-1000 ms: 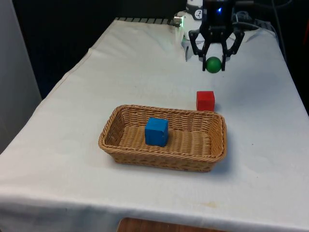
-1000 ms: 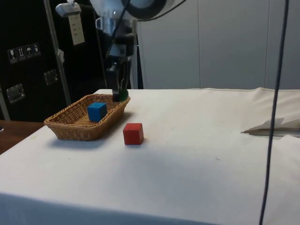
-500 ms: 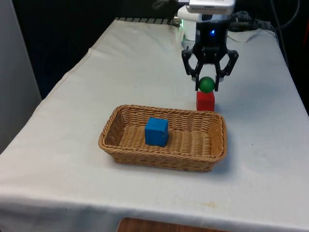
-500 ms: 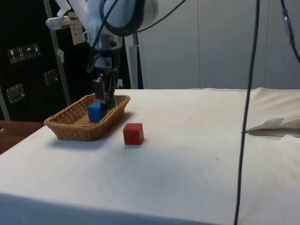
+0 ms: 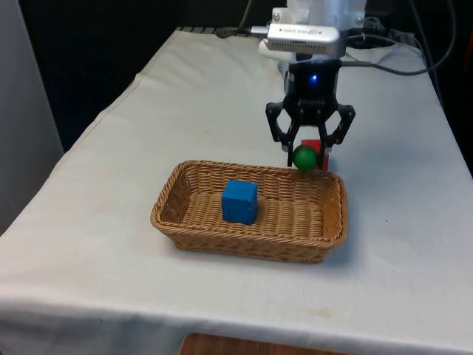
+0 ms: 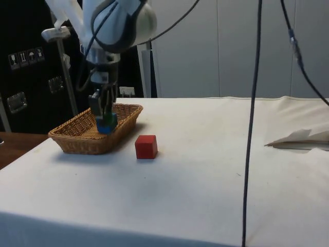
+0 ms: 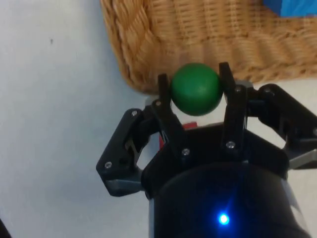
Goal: Place all non-red objects into the basket.
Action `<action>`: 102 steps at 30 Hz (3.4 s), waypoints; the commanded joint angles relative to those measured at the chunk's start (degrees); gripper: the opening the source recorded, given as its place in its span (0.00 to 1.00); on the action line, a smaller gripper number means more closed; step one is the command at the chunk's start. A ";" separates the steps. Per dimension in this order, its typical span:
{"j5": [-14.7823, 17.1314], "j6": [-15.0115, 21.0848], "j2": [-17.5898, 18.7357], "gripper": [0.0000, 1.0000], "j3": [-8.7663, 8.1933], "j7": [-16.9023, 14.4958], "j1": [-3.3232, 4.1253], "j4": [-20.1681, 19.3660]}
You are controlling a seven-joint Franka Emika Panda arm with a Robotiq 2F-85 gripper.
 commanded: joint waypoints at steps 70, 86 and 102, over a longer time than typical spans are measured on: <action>3.21 -1.83 -8.25 1.00 -1.95 -4.07 -0.52 -6.36; 2.52 -2.06 -16.33 1.00 -1.43 -6.88 -0.69 -13.81; -2.41 -2.18 -21.37 1.00 -1.15 -7.33 -0.11 -18.79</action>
